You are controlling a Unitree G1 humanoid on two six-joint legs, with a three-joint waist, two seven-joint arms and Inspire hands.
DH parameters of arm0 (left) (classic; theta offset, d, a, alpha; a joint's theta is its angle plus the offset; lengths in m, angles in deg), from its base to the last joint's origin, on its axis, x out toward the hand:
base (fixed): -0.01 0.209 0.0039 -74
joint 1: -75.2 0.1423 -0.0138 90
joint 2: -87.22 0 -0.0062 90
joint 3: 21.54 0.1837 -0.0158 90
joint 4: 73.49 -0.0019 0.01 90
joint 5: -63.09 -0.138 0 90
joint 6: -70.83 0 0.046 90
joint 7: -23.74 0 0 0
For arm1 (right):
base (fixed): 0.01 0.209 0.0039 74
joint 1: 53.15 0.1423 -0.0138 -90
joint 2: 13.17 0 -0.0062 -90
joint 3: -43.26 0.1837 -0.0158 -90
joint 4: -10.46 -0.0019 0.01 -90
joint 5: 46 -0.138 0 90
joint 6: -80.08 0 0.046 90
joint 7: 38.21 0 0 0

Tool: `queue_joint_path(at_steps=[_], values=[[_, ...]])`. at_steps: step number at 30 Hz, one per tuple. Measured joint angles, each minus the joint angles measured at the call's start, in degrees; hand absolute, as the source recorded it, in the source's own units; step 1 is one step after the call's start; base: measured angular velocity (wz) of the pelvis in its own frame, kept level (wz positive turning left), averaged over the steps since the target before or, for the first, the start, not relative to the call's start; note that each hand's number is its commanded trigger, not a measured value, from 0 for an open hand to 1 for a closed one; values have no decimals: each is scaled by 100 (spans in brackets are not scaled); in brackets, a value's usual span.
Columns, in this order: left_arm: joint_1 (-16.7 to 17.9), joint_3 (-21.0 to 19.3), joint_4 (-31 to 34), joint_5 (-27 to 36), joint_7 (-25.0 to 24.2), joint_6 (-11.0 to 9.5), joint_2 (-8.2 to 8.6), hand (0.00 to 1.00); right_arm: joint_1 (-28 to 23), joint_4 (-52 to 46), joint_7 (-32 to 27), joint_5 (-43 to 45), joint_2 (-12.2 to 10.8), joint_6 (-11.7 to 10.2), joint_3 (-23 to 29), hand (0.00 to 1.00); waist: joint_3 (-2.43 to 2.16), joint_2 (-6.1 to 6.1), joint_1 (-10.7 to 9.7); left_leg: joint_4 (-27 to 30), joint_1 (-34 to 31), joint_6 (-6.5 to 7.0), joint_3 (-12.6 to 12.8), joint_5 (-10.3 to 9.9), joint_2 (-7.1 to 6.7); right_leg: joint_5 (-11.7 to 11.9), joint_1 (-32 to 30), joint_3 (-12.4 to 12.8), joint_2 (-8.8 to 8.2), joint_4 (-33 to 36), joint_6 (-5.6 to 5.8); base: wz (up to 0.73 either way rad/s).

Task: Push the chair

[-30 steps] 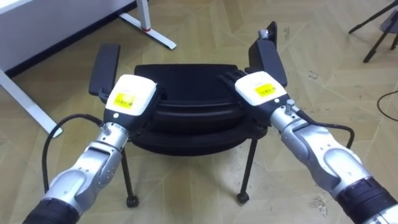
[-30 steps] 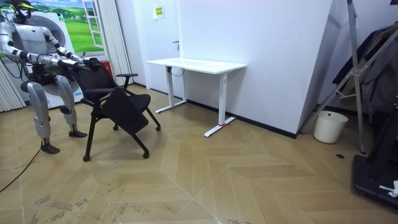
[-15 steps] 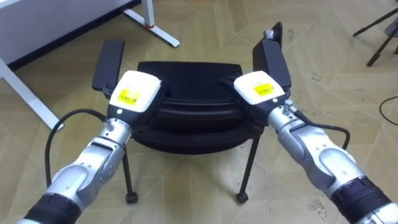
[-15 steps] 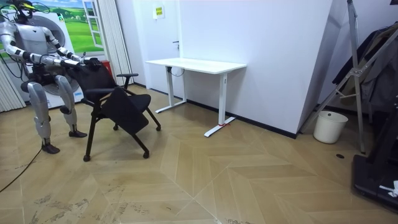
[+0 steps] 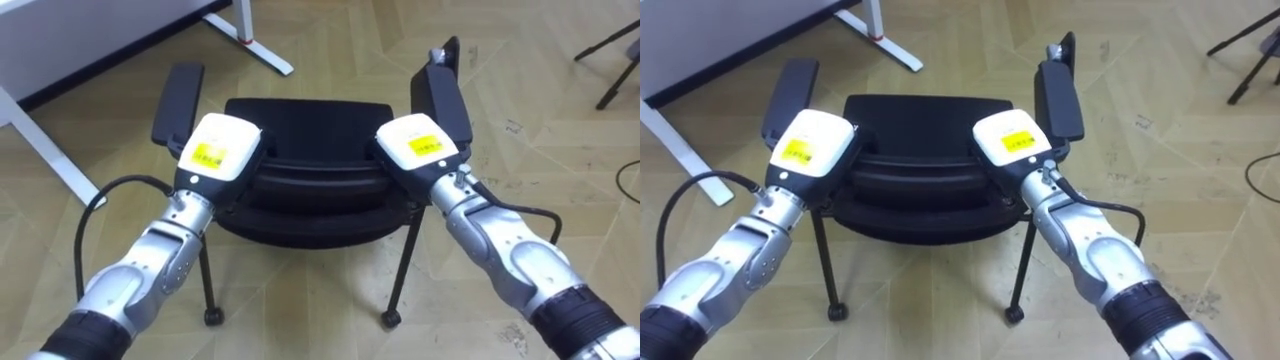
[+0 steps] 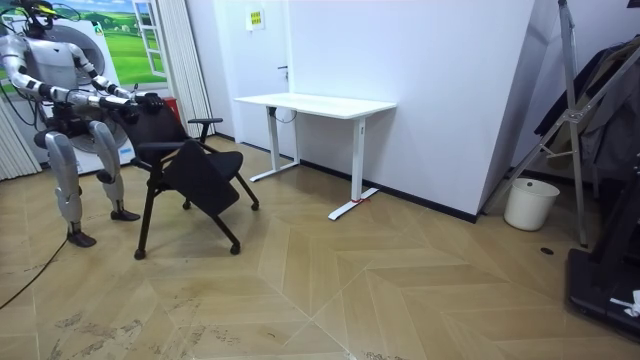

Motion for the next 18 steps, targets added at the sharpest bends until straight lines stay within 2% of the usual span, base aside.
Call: queue_joint_path(at_steps=[2,3,4,5,6,7,8,9,10,11,12,13,14,15,16,18], values=[[0,27,-66,-5,1,-27,18,100,-6,77,-1,-1,9,-78,0,100,4,29,9,-3,92,1,-326,2,17,-40,-68,5,4,276,-9,-5],[0,41,-144,-9,17,-43,36,100,-7,171,-34,-3,-2,-144,-4,100,7,45,20,0,167,1,-683,2,55,-122,-108,71,30,383,-94,-19],[2,31,-180,-17,49,-84,2,100,1,204,-64,15,-9,-200,-16,100,-28,-2,79,16,144,-16,-847,-10,-1,-74,50,196,45,99,-140,-15],[0,9,-186,-10,65,-93,-9,100,24,201,-87,52,-13,-210,-22,100,-29,-9,80,36,105,-25,-849,-17,-27,-40,155,148,36,-43,-133,19],[-14,-13,-257,18,86,-99,13,100,55,231,-132,74,-26,-222,-35,100,2,36,-4,22,81,-27,-741,-19,-38,-23,263,-9,37,-107,-121,46],[-33,-10,-378,35,94,-105,89,100,48,316,-187,73,-27,-253,-48,100,8,94,-71,-57,225,-27,-626,21,12,-50,253,-50,53,95,-94,38],[-62,4,-449,35,105,-108,125,100,56,390,-226,60,-31,-281,-48,100,39,143,-49,-108,323,-44,-683,49,82,-97,80,-63,66,438,-78,-17],[-116,37,-543,34,120,-144,140,100,76,556,-340,-16,-55,-343,-59,100,78,205,91,-78,382,-51,-929,54,202,-262,-246,215,159,641,-120,-68],[-114,-63,-516,33,182,-212,47,100,255,677,-405,-12,-100,-417,-124,100,67,131,217,-26,291,-116,-1189,13,235,-55,-558,505,289,232,-399,-46],[-121,-111,-554,31,194,-213,78,100,296,716,-448,-8,-92,-423,-160,100,15,225,162,22,179,-233,-1243,-59,258,75,-510,356,298,238,-393,12],[-215,-129,-720,35,190,-236,136,100,341,761,-531,-4,-70,-433,-171,100,32,289,84,14,123,-264,-971,-61,263,92,-502,176,297,271,-419,73],[-305,-100,-853,42,189,-238,200,100,352,884,-646,-20,-79,-457,-172,100,60,242,1,-14,107,-261,-638,-1,276,88,-464,127,287,277,-416,61],[-360,-61,-869,42,187,-238,201,100,359,937,-694,-34,-78,-472,-172,100,53,245,-3,-19,112,-261,-512,33,276,83,-449,136,284,275,-408,38],[-422,-30,-875,34,185,-236,185,100,393,1055,-771,-69,-103,-495,-172,100,83,176,-21,-9,115,-258,-386,46,286,78,-426,125,298,250,-403,17],[-458,-30,-879,15,185,-227,177,100,460,1180,-819,-78,-140,-529,-164,100,98,133,-47,2,104,-258,-381,46,279,77,-422,110,310,237,-404,13],[-499,-30,-938,15,180,-223,184,100,560,1332,-839,-77,-187,-552,-164,100,100,127,-109,12,87,-259,-380,45,244,77,-422,105,313,207,-404,7]])
